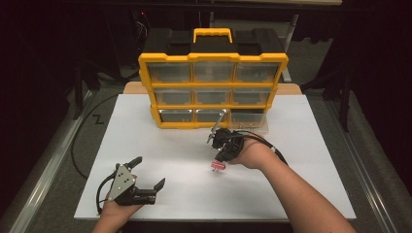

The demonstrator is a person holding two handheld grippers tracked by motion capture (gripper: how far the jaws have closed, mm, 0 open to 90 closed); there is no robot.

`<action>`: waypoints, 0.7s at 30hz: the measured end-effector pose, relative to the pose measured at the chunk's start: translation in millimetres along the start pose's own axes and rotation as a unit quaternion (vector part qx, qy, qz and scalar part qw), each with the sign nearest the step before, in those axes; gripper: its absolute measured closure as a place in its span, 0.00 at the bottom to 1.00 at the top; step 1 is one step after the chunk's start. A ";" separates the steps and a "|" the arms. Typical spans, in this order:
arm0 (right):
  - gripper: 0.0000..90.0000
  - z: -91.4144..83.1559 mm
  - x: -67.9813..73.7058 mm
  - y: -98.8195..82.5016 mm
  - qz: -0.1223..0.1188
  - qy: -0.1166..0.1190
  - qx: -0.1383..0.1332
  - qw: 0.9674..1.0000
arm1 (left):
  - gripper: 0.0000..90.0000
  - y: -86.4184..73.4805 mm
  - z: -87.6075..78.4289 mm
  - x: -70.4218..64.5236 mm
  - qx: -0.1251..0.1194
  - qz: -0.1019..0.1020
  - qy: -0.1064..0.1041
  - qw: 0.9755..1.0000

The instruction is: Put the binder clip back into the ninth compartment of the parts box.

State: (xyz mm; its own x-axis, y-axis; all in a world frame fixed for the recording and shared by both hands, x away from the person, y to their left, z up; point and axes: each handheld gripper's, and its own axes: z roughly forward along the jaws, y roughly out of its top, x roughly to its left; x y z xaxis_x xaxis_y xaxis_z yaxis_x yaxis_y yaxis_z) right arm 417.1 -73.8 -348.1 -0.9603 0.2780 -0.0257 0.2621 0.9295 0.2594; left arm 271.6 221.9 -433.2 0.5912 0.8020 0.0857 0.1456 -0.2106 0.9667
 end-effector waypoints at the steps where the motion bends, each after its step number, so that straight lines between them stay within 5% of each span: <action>1: 1.00 -0.6 -0.2 -0.8 0.000 0.001 0.002 1.000 | 0.00 0.0 0.1 -0.1 0.000 0.000 0.000 1.000; 21: 1.00 -11.8 -7.1 -22.5 0.011 0.001 0.009 1.000 | 0.00 -0.2 0.8 -0.5 0.001 0.000 0.000 1.000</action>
State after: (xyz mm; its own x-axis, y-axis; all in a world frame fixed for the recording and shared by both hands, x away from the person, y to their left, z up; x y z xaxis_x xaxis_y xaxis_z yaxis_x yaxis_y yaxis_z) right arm 416.9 -99.6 -342.4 -0.9545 0.2977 -0.0174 0.2848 0.9274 0.2426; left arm 271.9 221.0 -433.7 0.5906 0.8023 0.0865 0.1469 -0.2123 0.9661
